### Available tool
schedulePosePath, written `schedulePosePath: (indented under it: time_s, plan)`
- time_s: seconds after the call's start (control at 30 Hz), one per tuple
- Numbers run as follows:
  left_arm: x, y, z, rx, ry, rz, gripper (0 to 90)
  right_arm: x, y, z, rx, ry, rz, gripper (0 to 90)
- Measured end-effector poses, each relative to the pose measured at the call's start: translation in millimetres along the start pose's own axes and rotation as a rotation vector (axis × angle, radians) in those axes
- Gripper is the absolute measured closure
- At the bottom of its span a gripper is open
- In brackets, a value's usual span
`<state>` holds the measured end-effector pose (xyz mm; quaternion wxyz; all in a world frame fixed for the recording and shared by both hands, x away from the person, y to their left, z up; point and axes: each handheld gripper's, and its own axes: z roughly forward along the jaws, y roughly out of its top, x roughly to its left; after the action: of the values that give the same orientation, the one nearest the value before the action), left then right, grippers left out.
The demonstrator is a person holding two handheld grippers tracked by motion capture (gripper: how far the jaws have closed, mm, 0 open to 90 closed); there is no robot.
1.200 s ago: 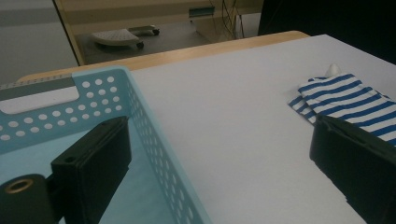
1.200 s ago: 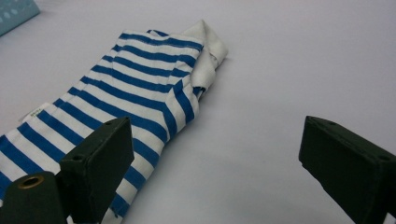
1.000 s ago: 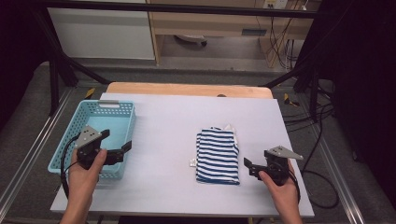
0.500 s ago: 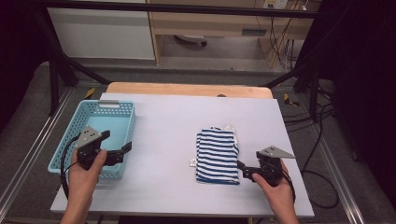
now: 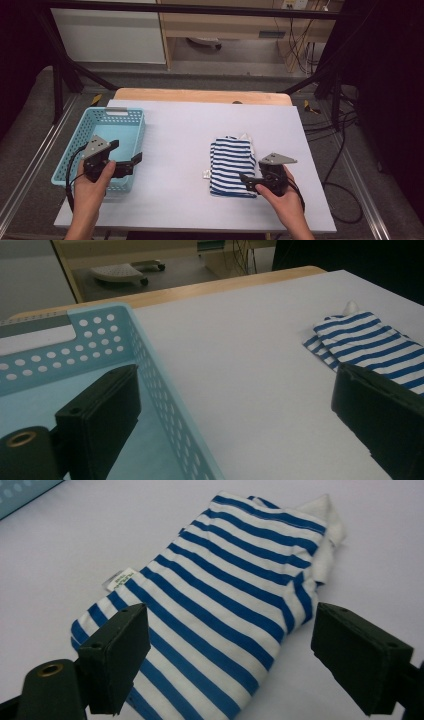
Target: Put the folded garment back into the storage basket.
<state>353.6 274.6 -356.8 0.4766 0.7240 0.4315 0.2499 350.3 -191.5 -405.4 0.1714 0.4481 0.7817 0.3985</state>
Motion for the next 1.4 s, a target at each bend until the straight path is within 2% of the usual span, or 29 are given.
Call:
schedulePosePath:
  time_s: [0.27, 0.4, 0.57, 0.77, 0.93, 1.13, 1.2, 1.33, 1.4]
  plan:
    - [0.3, -0.2, 1.3, 0.003, 0.003, 0.0, 5.5, 19.9, 11.8, 20.2, 0.057, 0.062, -0.026, 22.1]
    - [-0.5, 0.2, -0.4, 0.001, 0.007, 0.003, 5.6, 34.8, 14.9, 31.1, 0.073, 0.098, -0.06, 31.9]
    - [-2.5, 2.0, -0.5, -0.001, 0.001, 0.012, 5.5, 54.7, 12.6, 36.6, 0.098, 0.144, -0.095, 42.7]
    - [-2.4, 2.4, -0.5, -0.001, 0.005, 0.01, 5.6, 72.6, 4.0, 46.8, 0.134, 0.182, -0.116, 46.4]
    - [-3.8, 1.7, -0.2, 0.001, 0.01, 0.018, 5.8, 83.6, -7.8, 58.5, 0.177, 0.142, -0.146, 47.6]
    - [-5.3, 3.6, -0.1, 0.002, 0.014, 0.032, 5.9, 92.6, -12.3, 62.1, 0.169, 0.06, -0.209, 54.9]
    - [-5.1, 4.4, -1.2, 0.0, 0.019, 0.033, 5.9, 96.6, -13.9, 62.5, 0.162, 0.028, -0.24, 60.4]
    - [-5.8, 4.5, -0.9, 0.006, 0.021, 0.033, 6.0, 97.4, -13.6, 61.8, 0.164, -0.001, -0.277, 79.4]
    - [-6.6, 4.6, -1.2, 0.006, 0.02, 0.036, 6.0, 93.8, -13.1, 61.5, 0.162, 0.008, -0.264, 82.1]
